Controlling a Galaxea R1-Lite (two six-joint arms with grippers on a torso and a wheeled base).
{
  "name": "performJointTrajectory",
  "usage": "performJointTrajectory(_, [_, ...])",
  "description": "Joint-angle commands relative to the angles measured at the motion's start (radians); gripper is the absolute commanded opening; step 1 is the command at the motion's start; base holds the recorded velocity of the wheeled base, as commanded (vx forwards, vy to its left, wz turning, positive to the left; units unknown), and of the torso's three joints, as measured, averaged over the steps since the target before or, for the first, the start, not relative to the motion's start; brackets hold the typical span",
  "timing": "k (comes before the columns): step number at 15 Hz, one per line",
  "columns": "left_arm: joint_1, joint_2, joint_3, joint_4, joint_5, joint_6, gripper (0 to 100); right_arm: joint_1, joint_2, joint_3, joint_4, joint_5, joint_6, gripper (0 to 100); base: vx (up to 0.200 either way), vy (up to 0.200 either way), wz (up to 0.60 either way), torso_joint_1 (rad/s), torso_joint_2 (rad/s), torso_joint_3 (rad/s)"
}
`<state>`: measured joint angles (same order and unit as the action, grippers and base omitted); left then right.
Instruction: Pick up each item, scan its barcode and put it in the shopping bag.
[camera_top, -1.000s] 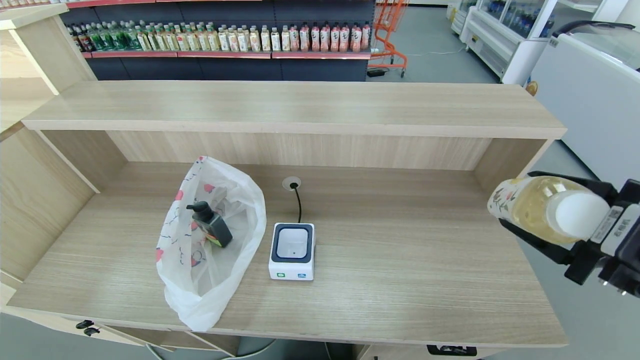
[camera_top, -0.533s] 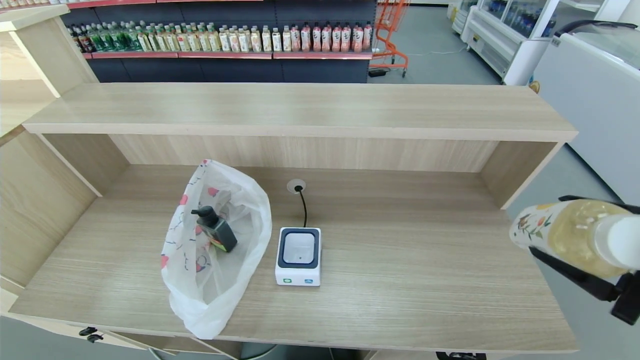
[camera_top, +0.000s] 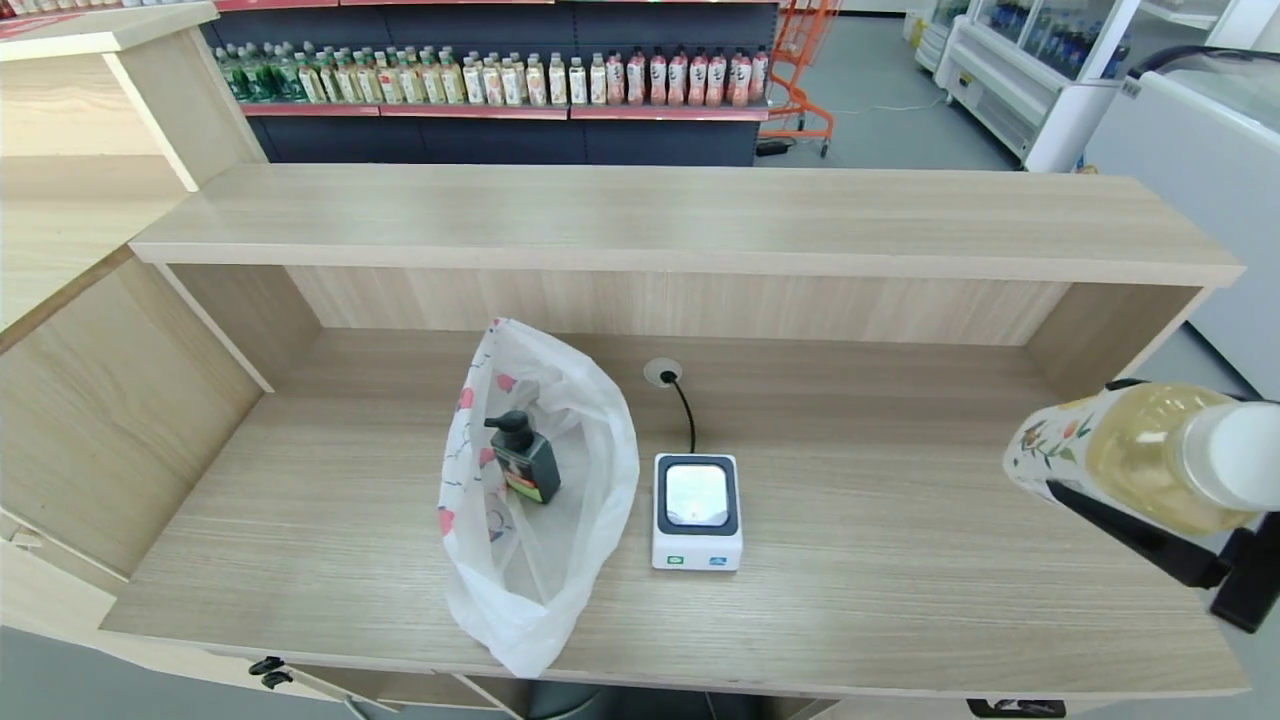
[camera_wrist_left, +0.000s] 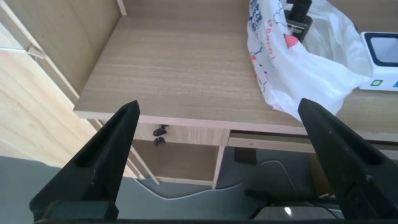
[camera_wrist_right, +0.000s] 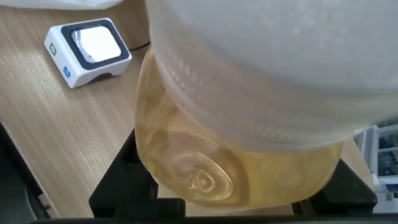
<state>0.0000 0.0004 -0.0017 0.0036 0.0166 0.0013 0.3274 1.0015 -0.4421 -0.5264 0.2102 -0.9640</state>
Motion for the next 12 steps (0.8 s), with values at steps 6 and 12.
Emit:
performJointTrajectory(6, [0.0,0.0,0.0,-0.001,0.0,0.0,100,-0.013,0.368,0.0,-0.293,0.169,0.013,0,0.0,0.067,0.0,0.001,0.0,0.001])
performJointTrajectory(12, [0.0,0.0,0.0,-0.001,0.0,0.0,100,-0.034,0.494,-0.004,-0.428,0.314,-0.002,0,0.0,0.0,0.0,0.0,0.0,0.0])
